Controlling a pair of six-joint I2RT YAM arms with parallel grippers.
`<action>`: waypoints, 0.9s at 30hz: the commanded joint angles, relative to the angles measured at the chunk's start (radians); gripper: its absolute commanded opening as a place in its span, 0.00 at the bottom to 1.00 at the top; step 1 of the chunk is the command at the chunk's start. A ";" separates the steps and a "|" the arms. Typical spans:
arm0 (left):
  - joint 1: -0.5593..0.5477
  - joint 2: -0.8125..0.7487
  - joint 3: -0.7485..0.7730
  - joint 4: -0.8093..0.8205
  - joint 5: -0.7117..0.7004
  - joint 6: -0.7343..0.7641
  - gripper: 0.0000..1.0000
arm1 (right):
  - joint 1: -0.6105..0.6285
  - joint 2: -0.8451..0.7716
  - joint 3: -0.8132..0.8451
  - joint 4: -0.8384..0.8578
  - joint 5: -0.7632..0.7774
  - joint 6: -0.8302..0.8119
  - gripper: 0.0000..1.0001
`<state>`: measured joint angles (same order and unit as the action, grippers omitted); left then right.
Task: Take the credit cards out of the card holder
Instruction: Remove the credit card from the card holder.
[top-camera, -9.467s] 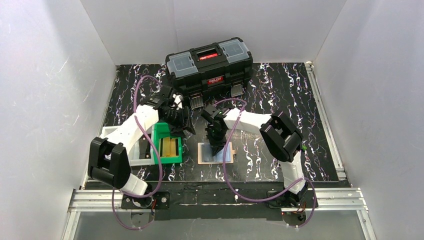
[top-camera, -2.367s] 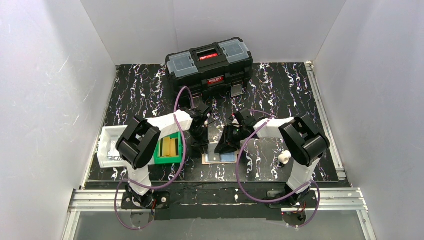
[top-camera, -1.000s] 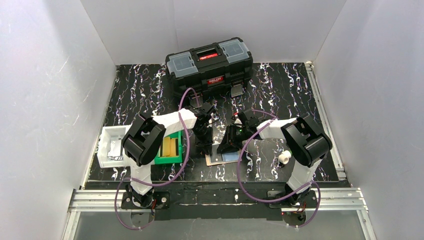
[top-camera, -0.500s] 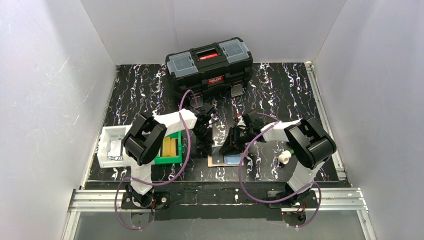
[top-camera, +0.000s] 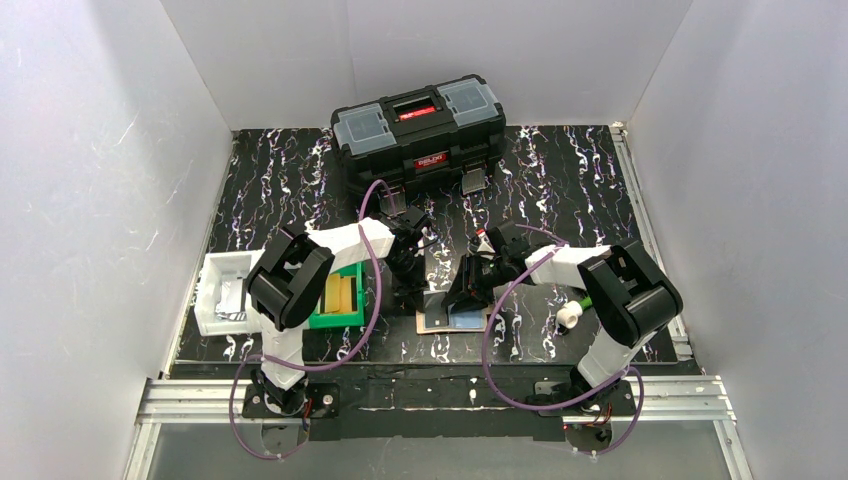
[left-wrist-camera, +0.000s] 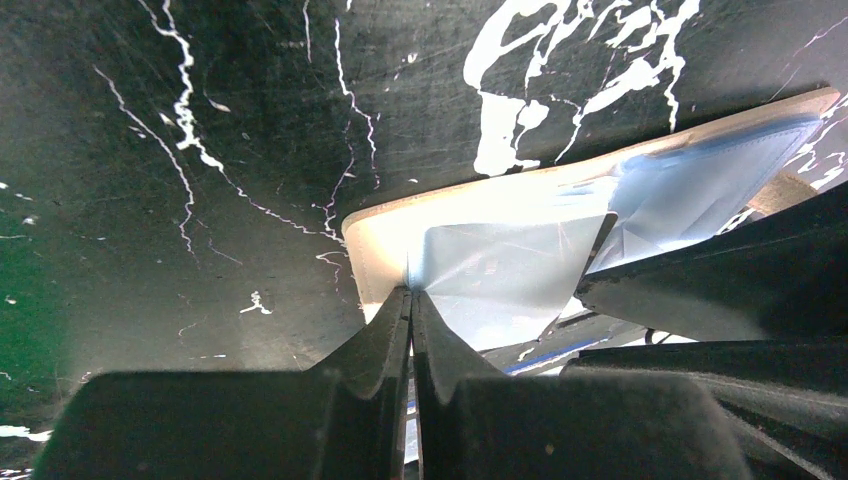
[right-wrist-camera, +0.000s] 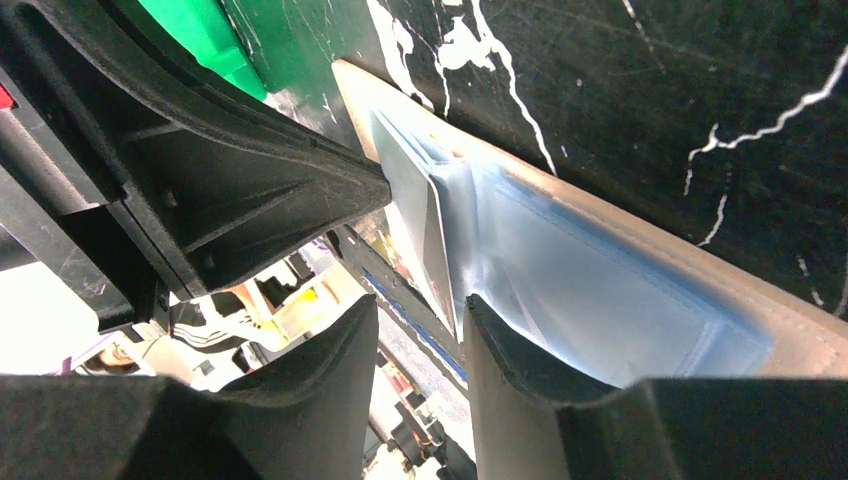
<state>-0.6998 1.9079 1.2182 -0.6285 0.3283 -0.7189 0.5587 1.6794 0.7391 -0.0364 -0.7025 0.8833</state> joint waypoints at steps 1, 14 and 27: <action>-0.016 0.063 -0.041 0.026 -0.078 0.001 0.00 | 0.004 -0.019 -0.011 0.010 -0.016 0.002 0.45; -0.016 0.065 -0.037 0.023 -0.074 0.005 0.00 | 0.009 0.027 -0.012 0.093 -0.048 0.047 0.43; -0.016 0.064 -0.042 0.020 -0.078 0.006 0.00 | 0.007 -0.011 -0.027 0.050 0.022 0.035 0.43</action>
<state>-0.7006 1.9114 1.2179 -0.6228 0.3382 -0.7189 0.5632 1.7081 0.7246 0.0299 -0.7055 0.9211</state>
